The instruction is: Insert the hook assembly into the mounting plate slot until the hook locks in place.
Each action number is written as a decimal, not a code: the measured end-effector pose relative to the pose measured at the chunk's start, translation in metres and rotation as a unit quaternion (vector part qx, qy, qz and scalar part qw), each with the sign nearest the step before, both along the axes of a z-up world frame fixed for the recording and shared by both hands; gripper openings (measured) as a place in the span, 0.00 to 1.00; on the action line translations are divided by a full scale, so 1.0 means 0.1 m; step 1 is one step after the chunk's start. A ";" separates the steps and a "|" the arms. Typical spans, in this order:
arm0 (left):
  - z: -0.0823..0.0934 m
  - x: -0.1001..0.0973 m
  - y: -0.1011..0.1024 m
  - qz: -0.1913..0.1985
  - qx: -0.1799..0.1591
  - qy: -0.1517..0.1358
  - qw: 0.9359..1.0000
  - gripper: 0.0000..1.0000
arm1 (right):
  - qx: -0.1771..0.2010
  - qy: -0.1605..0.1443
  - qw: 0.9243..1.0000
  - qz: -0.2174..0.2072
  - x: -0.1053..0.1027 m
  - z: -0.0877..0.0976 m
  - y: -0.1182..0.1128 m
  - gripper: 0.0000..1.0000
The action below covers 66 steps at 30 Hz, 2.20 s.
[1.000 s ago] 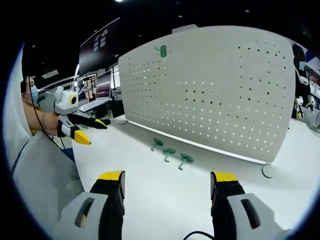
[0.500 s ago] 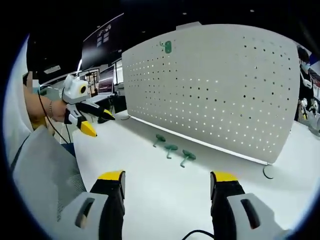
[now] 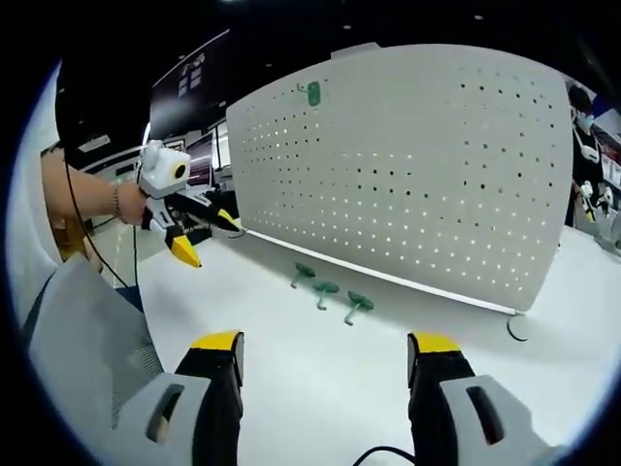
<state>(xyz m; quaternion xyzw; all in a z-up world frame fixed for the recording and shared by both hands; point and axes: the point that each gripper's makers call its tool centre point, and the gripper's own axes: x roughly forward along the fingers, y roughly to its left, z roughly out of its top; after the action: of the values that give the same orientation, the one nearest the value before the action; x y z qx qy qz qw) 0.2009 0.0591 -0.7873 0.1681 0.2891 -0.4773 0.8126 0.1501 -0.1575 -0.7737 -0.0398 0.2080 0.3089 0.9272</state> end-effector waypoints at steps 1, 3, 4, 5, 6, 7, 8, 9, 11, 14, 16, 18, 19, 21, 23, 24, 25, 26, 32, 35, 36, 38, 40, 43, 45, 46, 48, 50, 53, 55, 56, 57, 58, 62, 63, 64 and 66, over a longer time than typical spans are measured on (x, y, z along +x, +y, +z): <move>0.00 0.01 0.00 -0.005 0.003 0.000 1.000 0.74 | -0.001 0.000 1.000 0.001 0.00 0.00 0.00 0.66; -0.03 0.06 0.00 -0.016 0.012 0.001 1.000 0.74 | -0.002 0.000 1.000 0.003 0.00 -0.01 0.01 0.66; -0.05 0.07 0.00 -0.020 0.017 0.002 1.000 0.74 | -0.006 0.000 1.000 0.005 -0.01 -0.02 0.02 0.66; -0.06 0.08 0.01 -0.024 0.022 0.002 0.999 0.74 | -0.009 0.000 1.000 0.007 -0.01 -0.02 0.03 0.66; -0.07 0.10 0.01 -0.028 0.028 0.001 0.999 0.74 | -0.010 -0.001 1.000 0.009 -0.01 -0.02 0.03 0.66; -0.08 0.12 0.01 -0.031 0.030 0.002 0.999 0.74 | -0.013 0.000 1.000 0.011 -0.02 -0.03 0.04 0.66; -0.09 0.14 0.02 -0.036 0.035 0.002 0.999 0.74 | -0.016 0.000 1.000 0.013 -0.02 -0.03 0.04 0.66; -0.09 0.15 0.01 -0.038 0.036 0.002 0.999 0.74 | -0.016 0.000 1.000 0.014 -0.02 -0.03 0.04 0.66; -0.10 0.20 0.01 -0.044 0.041 0.002 0.998 0.74 | -0.017 0.001 1.000 0.013 -0.01 -0.03 0.04 0.66; -0.11 0.25 0.00 -0.055 0.053 -0.003 0.997 0.73 | -0.021 0.003 1.000 0.015 -0.02 -0.04 0.04 0.66; -0.11 0.30 0.00 -0.060 0.058 -0.002 0.997 0.73 | -0.023 0.003 1.000 0.017 -0.02 -0.04 0.04 0.66; -0.10 0.34 -0.01 -0.066 0.061 -0.003 0.996 0.73 | -0.024 0.002 1.000 0.018 -0.02 -0.04 0.04 0.66; -0.11 0.36 -0.02 -0.070 0.064 -0.002 0.995 0.73 | -0.024 0.003 1.000 0.018 -0.02 -0.04 0.03 0.66; -0.13 0.38 -0.03 -0.084 0.075 -0.003 0.994 0.73 | -0.024 0.003 1.000 0.018 -0.02 -0.05 0.03 0.66; -0.15 0.40 -0.04 -0.091 0.085 -0.004 0.992 0.73 | -0.030 0.003 0.999 0.023 -0.02 -0.05 0.04 0.66; -0.16 0.40 -0.05 -0.095 0.085 -0.002 0.992 0.73 | -0.032 0.003 0.999 0.024 -0.03 -0.06 0.04 0.66; -0.16 0.40 -0.05 -0.098 0.087 -0.001 0.991 0.73 | -0.032 0.002 0.999 0.025 -0.03 -0.05 0.05 0.66; -0.17 0.41 -0.06 -0.103 0.089 0.000 0.991 0.73 | -0.030 0.002 0.999 0.026 -0.03 -0.05 0.06 0.66; -0.20 0.48 -0.09 -0.120 0.102 -0.002 0.988 0.71 | -0.029 0.007 0.999 0.028 -0.03 -0.06 0.06 0.66; -0.24 0.51 -0.09 -0.133 0.123 -0.005 0.983 0.71 | -0.033 0.008 0.999 0.030 -0.04 -0.07 0.05 0.66; -0.26 0.52 -0.09 -0.137 0.127 -0.005 0.982 0.71 | -0.033 0.009 0.999 0.030 -0.04 -0.08 0.05 0.66; -0.28 0.55 -0.10 -0.140 0.131 -0.003 0.981 0.71 | -0.030 0.010 0.999 0.028 -0.03 -0.07 0.05 0.66; -0.30 0.59 -0.11 -0.147 0.136 -0.002 0.980 0.71 | -0.032 0.010 0.999 0.029 -0.02 -0.07 0.04 0.66; -0.29 0.61 -0.15 -0.159 0.139 -0.006 0.977 0.70 | -0.033 0.011 0.999 0.030 -0.02 -0.08 0.05 0.66; -0.29 0.62 -0.19 -0.165 0.137 -0.002 0.977 0.70 | -0.032 0.013 0.999 0.029 -0.02 -0.09 0.04 0.66; -0.29 0.63 -0.20 -0.169 0.137 -0.001 0.976 0.70 | -0.032 0.015 0.999 0.029 -0.02 -0.10 0.05 0.66; -0.31 0.66 -0.24 -0.180 0.144 -0.004 0.973 0.69 | -0.037 0.017 0.999 0.032 -0.04 -0.11 0.05 0.66; -0.32 0.66 -0.27 -0.190 0.148 -0.005 0.971 0.68 | -0.040 0.018 0.998 0.034 -0.04 -0.13 0.05 0.66; -0.38 0.68 -0.30 -0.212 0.163 -0.007 0.963 0.69 | -0.039 0.021 0.998 0.034 -0.05 -0.14 0.05 0.66; -0.40 0.70 -0.32 -0.220 0.169 -0.007 0.961 0.69 | -0.040 0.022 0.998 0.034 -0.06 -0.15 0.04 0.67; -0.41 0.71 -0.33 -0.224 0.173 -0.008 0.959 0.69 | -0.041 0.023 0.998 0.034 -0.06 -0.16 0.04 0.67; -0.42 0.72 -0.34 -0.227 0.173 -0.007 0.958 0.69 | -0.041 0.023 0.998 0.034 -0.06 -0.16 0.04 0.67; -0.42 0.73 -0.36 -0.231 0.175 -0.006 0.957 0.69 | -0.040 0.023 0.998 0.034 -0.06 -0.16 0.04 0.67; -0.47 0.77 -0.37 -0.249 0.192 -0.007 0.949 0.70 | -0.042 0.023 0.998 0.036 -0.07 -0.17 0.04 0.68; -0.47 0.78 -0.38 -0.250 0.194 -0.006 0.948 0.70 | -0.042 0.023 0.998 0.036 -0.06 -0.16 0.04 0.69; -0.48 0.79 -0.39 -0.256 0.196 -0.006 0.947 0.70 | -0.041 0.023 0.998 0.036 -0.06 -0.16 0.04 0.69; -0.50 0.80 -0.40 -0.266 0.203 -0.005 0.942 0.71 | -0.041 0.023 0.998 0.035 -0.06 -0.16 0.03 0.69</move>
<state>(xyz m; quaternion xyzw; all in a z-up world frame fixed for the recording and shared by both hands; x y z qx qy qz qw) 0.2814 0.0194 -0.8371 0.4023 0.3210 -0.6062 0.6063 0.1439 -0.1546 -0.7893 -0.0783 0.2404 0.3336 0.9082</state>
